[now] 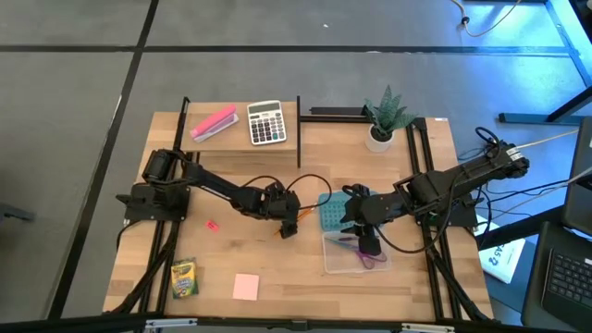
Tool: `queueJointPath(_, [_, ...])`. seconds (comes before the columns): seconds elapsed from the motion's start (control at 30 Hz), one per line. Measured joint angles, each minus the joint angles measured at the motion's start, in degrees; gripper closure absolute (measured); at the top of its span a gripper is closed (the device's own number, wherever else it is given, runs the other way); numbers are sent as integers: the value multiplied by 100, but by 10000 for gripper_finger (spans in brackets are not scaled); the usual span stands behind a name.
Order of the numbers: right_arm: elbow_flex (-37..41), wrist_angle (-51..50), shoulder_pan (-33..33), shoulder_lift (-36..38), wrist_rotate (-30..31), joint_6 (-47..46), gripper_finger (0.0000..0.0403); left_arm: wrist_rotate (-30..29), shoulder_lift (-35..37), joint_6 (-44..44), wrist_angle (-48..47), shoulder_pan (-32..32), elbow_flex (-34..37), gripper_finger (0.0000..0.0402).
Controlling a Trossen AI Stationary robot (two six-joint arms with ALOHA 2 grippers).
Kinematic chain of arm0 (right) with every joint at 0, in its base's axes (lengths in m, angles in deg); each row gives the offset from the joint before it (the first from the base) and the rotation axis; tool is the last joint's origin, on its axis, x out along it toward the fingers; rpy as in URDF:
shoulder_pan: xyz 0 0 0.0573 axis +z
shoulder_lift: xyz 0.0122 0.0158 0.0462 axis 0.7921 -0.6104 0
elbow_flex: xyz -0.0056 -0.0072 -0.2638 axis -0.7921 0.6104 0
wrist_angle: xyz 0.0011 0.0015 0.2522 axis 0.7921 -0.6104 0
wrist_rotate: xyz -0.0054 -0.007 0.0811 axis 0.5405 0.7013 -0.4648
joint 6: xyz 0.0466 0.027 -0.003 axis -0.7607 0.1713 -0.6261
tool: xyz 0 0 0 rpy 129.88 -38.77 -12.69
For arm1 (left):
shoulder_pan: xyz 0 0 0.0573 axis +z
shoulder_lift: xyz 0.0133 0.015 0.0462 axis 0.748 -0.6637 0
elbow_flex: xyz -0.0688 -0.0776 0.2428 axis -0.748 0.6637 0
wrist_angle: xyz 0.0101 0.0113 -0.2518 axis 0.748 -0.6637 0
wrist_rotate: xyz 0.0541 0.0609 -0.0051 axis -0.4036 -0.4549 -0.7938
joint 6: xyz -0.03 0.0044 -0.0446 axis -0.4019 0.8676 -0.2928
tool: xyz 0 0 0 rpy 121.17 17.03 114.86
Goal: Pack school essentials
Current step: Put the top orange pencil into the blue supply box
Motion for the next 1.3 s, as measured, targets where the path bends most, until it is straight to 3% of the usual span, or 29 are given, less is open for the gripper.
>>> queueJointPath(0.93, [0, 28, 0, 0, 2, 4, 274, -128, -165, -44, -120, 10, -11, 8])
queueJointPath(1.3, [0, 38, 1, 0, 1, 2, 274, 215, -69, 50, -393, 66, -15, 8])
